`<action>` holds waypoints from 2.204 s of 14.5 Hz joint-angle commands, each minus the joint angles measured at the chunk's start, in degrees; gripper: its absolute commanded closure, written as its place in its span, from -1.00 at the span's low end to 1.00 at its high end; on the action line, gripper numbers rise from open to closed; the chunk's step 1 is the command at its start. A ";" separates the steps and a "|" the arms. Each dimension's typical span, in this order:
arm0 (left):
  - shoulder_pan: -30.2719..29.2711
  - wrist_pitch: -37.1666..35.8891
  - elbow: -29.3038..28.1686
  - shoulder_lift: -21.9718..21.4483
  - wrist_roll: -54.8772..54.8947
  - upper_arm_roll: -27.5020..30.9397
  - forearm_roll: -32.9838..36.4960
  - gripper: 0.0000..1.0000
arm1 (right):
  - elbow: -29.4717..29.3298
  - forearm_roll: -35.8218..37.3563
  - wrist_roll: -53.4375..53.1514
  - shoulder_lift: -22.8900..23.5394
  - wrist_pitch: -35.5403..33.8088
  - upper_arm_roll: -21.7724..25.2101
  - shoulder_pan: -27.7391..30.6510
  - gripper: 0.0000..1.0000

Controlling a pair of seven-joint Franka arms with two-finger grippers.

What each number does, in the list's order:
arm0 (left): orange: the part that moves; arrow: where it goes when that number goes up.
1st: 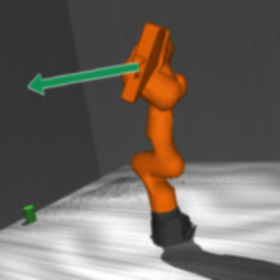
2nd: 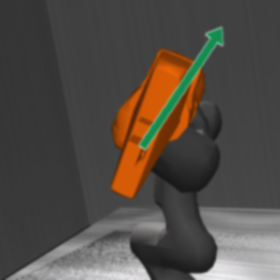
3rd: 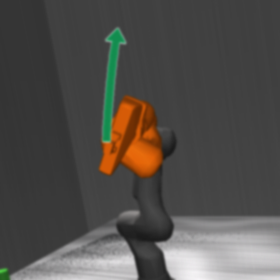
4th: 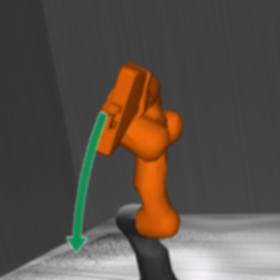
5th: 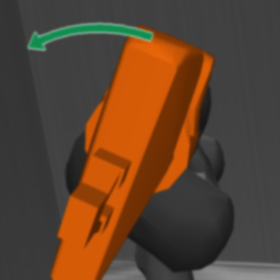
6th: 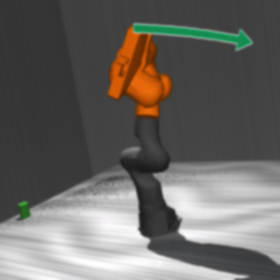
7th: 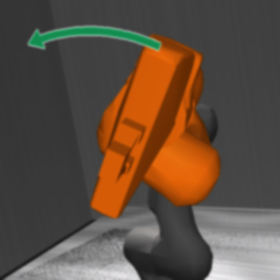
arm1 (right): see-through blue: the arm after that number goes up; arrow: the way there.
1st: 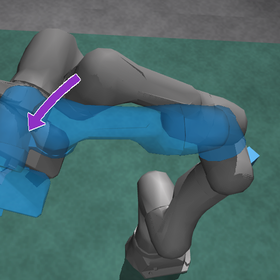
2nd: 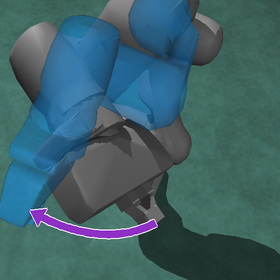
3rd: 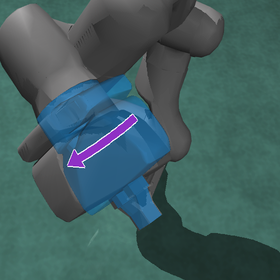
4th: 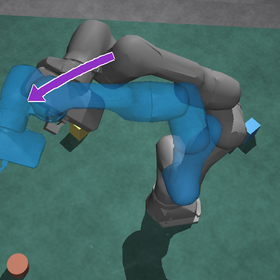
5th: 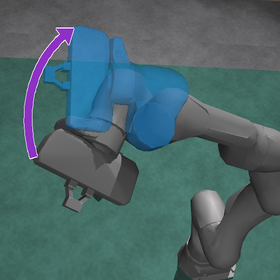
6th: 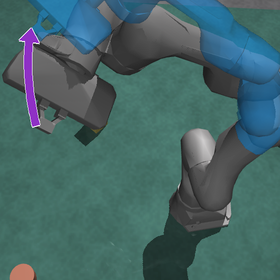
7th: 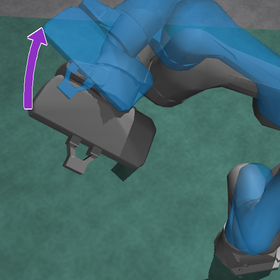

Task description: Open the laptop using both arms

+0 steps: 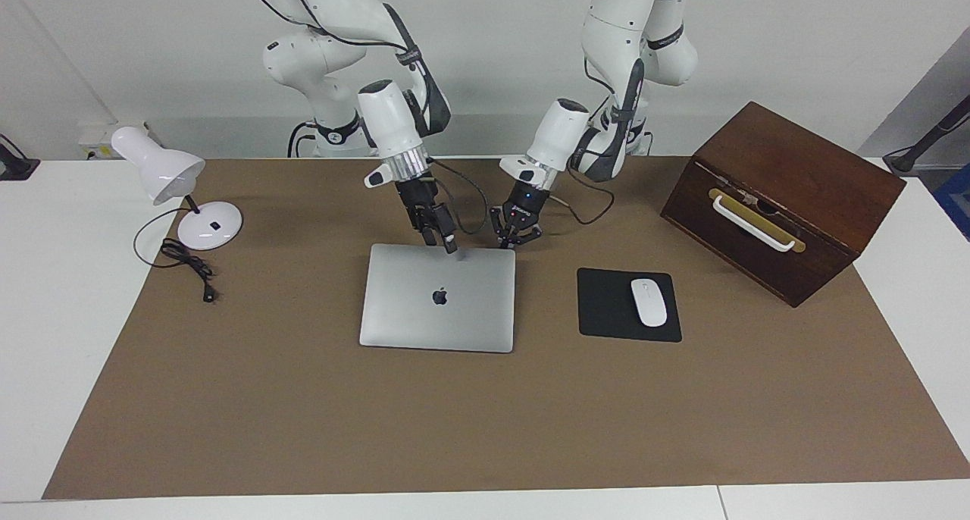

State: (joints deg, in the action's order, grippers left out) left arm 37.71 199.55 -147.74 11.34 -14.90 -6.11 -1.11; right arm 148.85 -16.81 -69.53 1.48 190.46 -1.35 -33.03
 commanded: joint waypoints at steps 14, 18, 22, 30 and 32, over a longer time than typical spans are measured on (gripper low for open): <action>-2.91 1.11 4.04 4.91 0.31 0.05 4.01 1.00 | -1.63 -1.12 -0.16 1.16 0.53 -0.23 0.51 -1.00; -3.00 1.11 4.39 5.44 0.31 0.05 4.09 1.00 | -2.94 -1.12 -0.16 1.68 -0.35 -0.23 0.78 -1.00; -2.82 1.11 4.13 5.53 0.31 -0.04 4.09 1.00 | -3.83 -1.12 0.18 2.03 -0.70 -0.23 1.48 -1.00; -2.82 1.20 3.16 5.27 0.05 -0.13 4.09 1.00 | -7.51 -1.12 0.89 3.00 -4.91 -0.15 1.83 -1.00; -2.82 1.11 3.16 5.27 0.05 -0.13 4.09 1.00 | -9.18 -1.03 1.76 3.44 -6.93 -0.15 2.36 -1.00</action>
State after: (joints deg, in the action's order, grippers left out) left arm 36.27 199.67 -144.81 14.46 -14.89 -6.21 1.51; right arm 143.16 -16.81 -69.53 3.13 185.40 -1.17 -32.04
